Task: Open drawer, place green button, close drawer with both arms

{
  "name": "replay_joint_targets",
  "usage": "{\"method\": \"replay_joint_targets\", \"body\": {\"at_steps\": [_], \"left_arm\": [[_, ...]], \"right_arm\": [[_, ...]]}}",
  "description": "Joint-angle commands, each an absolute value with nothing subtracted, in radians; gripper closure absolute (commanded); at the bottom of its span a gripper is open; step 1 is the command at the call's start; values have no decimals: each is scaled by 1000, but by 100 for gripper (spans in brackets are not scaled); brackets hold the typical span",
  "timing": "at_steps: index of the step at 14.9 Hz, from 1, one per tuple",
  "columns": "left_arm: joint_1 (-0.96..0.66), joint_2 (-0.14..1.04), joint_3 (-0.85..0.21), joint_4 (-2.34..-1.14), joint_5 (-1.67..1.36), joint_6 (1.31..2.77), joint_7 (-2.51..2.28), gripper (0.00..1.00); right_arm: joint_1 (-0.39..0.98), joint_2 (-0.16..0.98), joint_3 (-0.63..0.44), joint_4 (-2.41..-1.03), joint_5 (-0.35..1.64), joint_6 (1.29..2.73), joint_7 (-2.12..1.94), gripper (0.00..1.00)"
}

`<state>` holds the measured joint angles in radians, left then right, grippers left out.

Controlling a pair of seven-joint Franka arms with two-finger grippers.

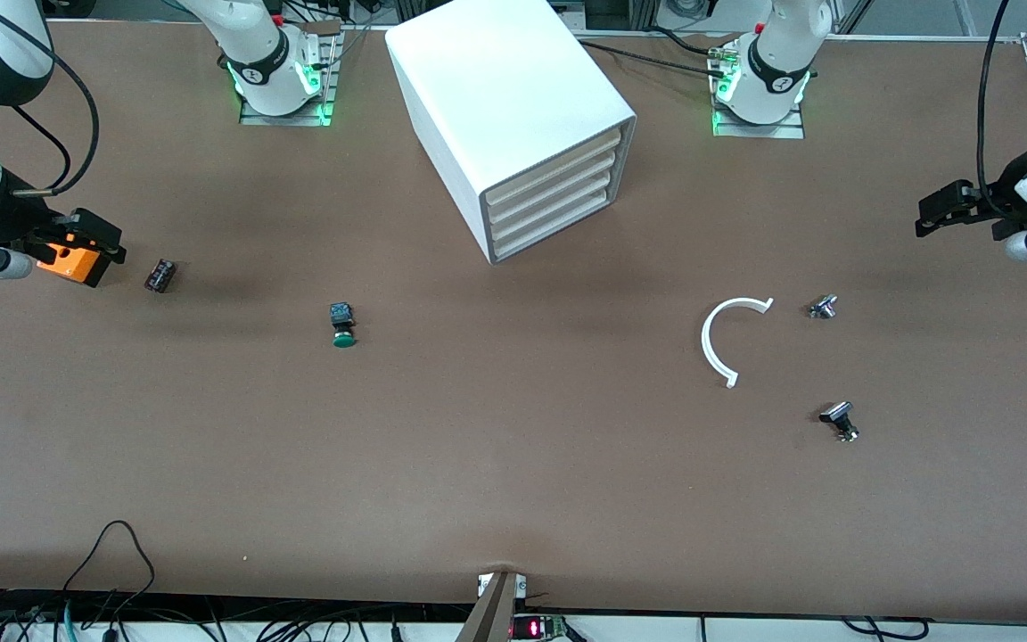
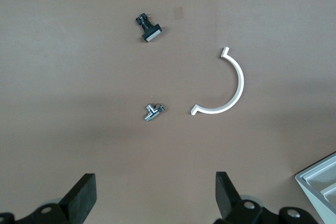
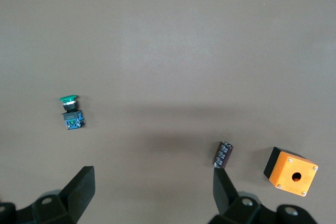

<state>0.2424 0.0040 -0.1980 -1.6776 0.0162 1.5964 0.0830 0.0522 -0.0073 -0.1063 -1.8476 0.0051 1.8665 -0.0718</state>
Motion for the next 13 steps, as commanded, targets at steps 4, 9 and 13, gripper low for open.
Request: {"method": "replay_joint_targets", "body": {"at_steps": [4,9,13], "left_arm": [[239,17,-202,-1638,11,1586,104,0],[239,18,-202,-1635,11,1569,103,0],[239,26,-201,-1634,14,1569,103,0]], "right_arm": [[32,12,-104,-1761,5,1821,-71,0],[25,11,-106,-1767,2,1793,-64,0],[26,3,-106,-1776,-11,1795,-63,0]]}}
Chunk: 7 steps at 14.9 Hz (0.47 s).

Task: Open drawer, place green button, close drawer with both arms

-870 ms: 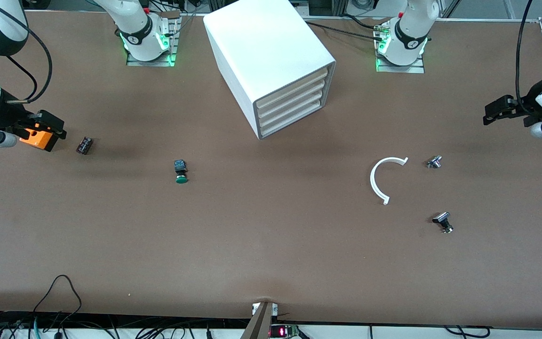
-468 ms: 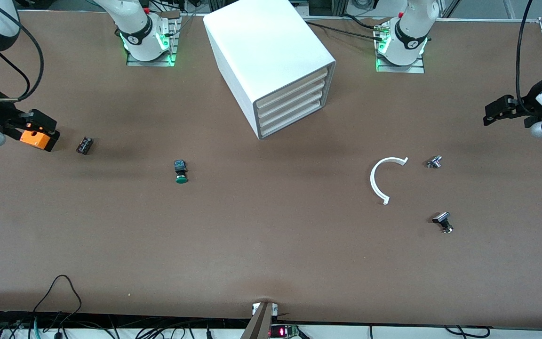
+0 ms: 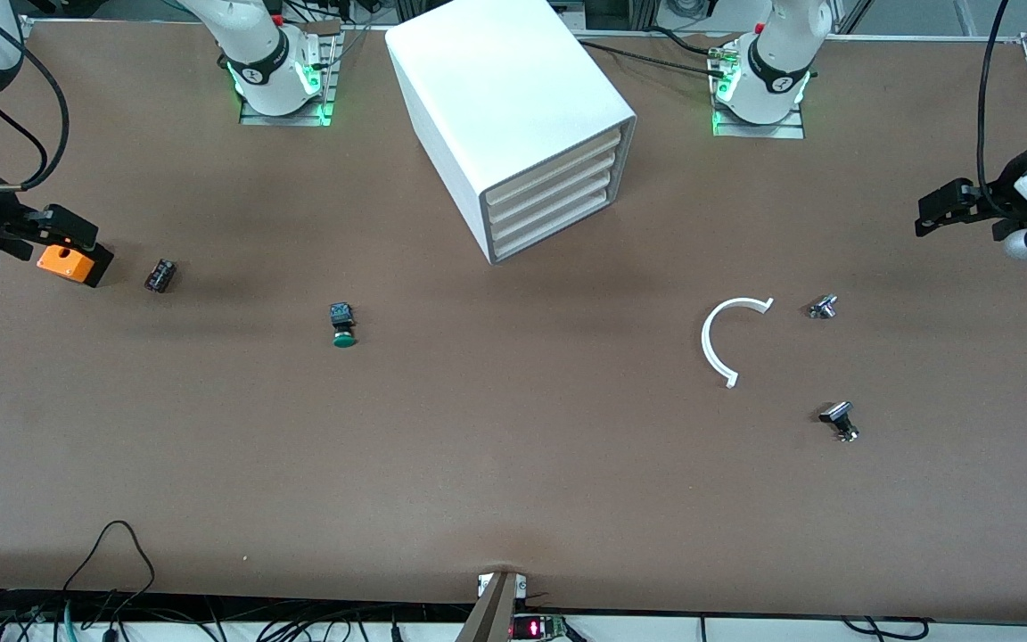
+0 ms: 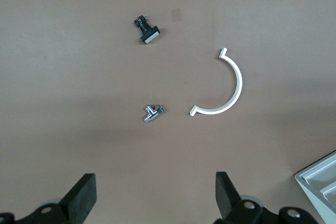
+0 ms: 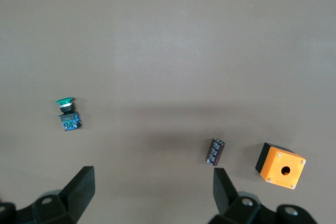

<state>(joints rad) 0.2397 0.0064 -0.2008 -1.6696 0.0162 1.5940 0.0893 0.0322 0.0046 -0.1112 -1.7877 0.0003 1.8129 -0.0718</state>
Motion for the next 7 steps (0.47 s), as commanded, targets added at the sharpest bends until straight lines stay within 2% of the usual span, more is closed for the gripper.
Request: {"method": "replay_joint_targets", "body": {"at_steps": [1,7], "left_arm": [[239,29,-201,-1634,15,1569,103,0],[242,71,-204,-1634,14,1569,107,0]], "right_arm": [[26,3,-106,-1776,-15,1795,-63,0],[26,2,-103,-1770,-66,1796,-63,0]]}}
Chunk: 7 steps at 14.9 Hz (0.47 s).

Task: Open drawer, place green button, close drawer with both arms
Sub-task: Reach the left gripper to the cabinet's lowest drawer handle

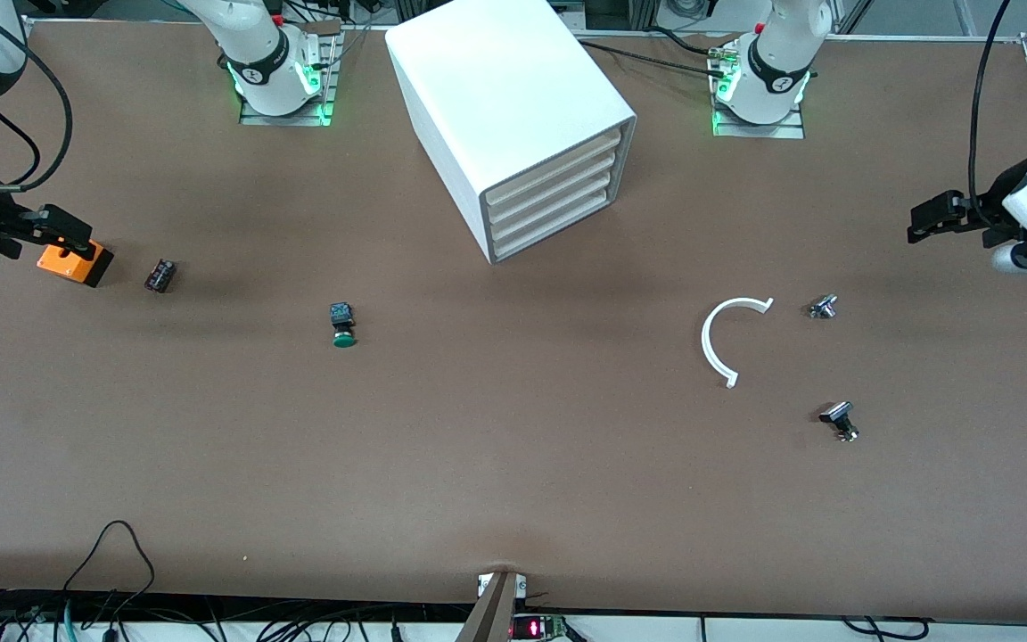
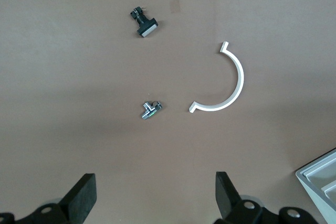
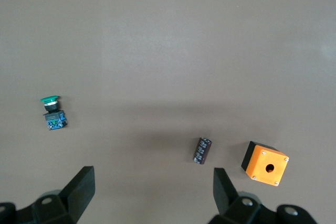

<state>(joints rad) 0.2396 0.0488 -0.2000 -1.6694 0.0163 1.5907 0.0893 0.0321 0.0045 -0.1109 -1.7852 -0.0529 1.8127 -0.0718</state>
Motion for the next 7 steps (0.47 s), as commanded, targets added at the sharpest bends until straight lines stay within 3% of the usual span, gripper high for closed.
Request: {"method": "replay_joint_targets", "body": {"at_steps": [1,7], "left_arm": [[244,105,-207,-1635,14,1572,115,0],[166,211,-232,-1692,-58,1578,117,0]], "right_arm": [[26,2,-103,-1770,-66,1795,-63,0],[26,2,-104,-1772,-55,1792,-63,0]]}}
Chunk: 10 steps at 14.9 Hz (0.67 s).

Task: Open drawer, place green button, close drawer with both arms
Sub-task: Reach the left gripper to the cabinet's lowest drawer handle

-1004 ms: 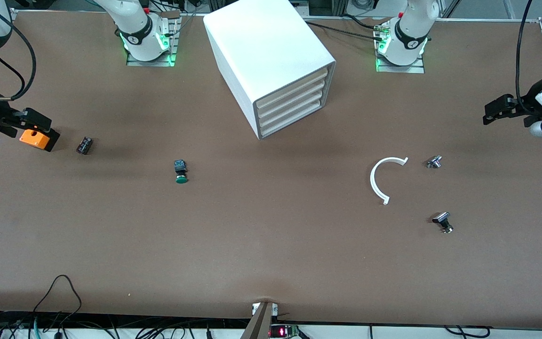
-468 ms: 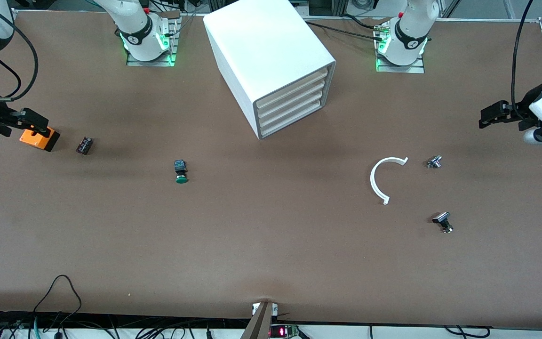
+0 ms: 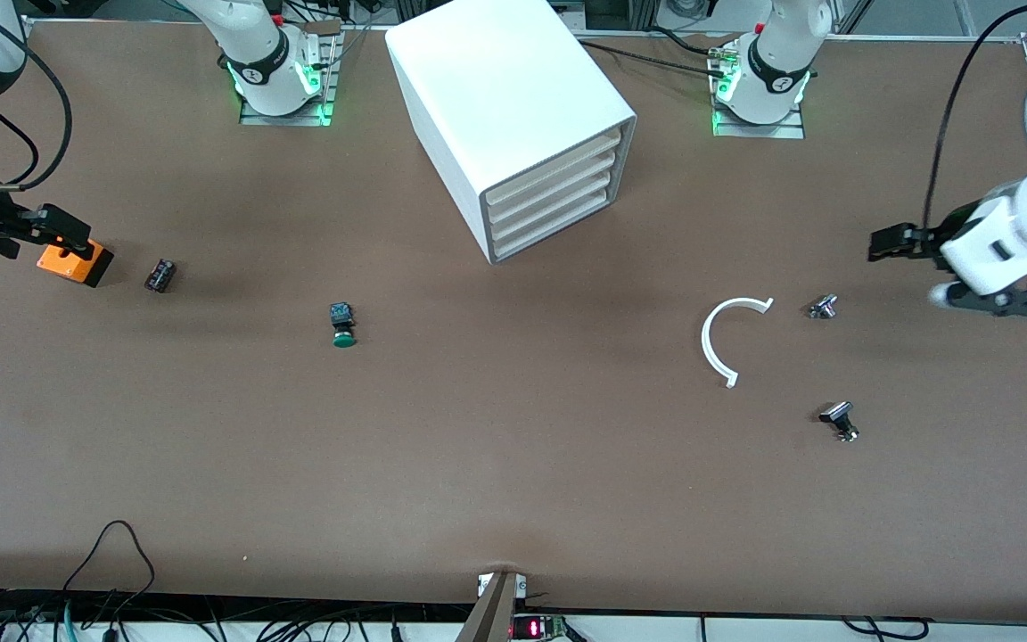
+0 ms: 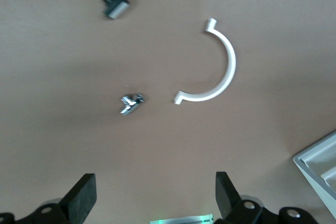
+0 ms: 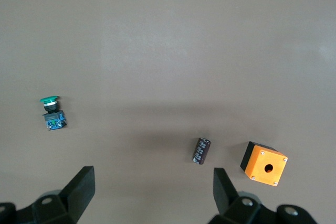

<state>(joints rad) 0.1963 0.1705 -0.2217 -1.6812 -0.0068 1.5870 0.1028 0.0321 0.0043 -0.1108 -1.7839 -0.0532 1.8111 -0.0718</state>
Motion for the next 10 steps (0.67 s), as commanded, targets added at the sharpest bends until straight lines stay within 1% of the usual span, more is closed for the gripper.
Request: {"method": "replay_joint_targets", "body": {"at_steps": [1,5,8,10], "left_arm": [[160,234,-238,-1706,-111,1586,115,0],[156,331,-291,-1804,-300,1693,117,0],[114,409,-298,-1900,-519,1768,121,0],[68,463,-299,-1937,-615,1816,152,0]], "right_arm": [[26,3,-104,-1772,-54,1792,-61,0],[26,5,-106,-1770,-49,1790,-60,0],[28,12,-106,-1764,-49,1792,-60,0],[31,18,-104,-1766,-48,1792,-60,0]]}}
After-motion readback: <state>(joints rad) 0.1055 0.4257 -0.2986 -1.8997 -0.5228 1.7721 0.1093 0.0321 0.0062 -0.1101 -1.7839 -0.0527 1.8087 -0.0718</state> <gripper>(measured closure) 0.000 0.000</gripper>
